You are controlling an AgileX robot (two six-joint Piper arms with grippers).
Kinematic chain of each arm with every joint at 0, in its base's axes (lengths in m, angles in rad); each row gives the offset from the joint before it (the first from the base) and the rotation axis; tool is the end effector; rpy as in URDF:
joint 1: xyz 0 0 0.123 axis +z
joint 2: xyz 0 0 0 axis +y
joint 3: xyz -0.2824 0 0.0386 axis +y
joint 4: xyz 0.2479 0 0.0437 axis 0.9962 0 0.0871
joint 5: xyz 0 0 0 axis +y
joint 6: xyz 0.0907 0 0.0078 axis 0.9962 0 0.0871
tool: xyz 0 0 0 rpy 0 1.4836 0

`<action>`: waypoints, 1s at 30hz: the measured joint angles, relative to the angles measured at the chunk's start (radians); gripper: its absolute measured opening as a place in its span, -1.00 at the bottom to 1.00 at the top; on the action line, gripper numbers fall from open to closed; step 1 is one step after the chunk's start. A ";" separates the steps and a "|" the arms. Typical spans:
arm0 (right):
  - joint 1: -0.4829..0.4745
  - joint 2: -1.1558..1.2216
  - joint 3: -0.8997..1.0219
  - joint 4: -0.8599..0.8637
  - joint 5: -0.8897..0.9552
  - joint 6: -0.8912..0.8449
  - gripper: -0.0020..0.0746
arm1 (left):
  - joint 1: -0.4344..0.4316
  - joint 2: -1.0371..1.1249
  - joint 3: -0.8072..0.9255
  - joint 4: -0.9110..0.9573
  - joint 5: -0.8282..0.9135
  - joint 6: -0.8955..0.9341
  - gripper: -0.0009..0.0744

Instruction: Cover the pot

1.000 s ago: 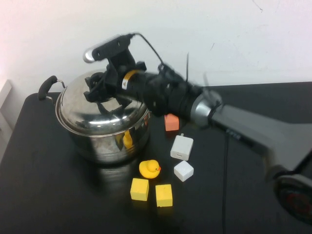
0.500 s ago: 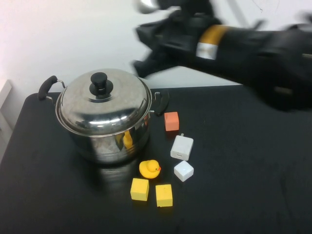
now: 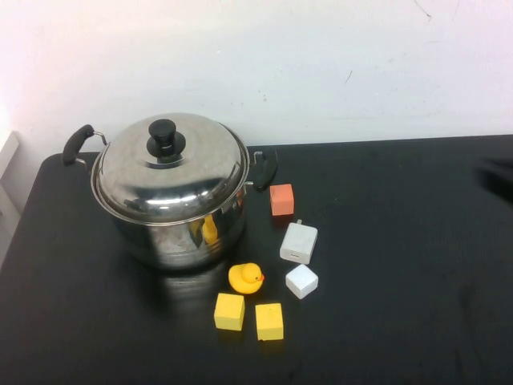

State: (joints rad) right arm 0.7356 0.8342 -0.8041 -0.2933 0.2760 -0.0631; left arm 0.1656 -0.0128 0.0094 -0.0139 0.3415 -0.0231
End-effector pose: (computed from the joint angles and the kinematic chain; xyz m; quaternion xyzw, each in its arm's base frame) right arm 0.1359 0.1133 0.3755 -0.3782 0.6781 0.0919 0.6235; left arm 0.0524 0.0083 0.1798 -0.0782 0.7861 0.0378 0.6119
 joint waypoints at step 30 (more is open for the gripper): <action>-0.830 -0.833 0.780 0.282 0.119 -0.136 -0.95 | 0.000 0.000 0.000 0.000 0.000 0.000 -0.98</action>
State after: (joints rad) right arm -0.0941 0.0012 -0.0237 -0.0108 0.3952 -0.1987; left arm 0.1656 -0.0128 0.0094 -0.0139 0.3415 -0.0231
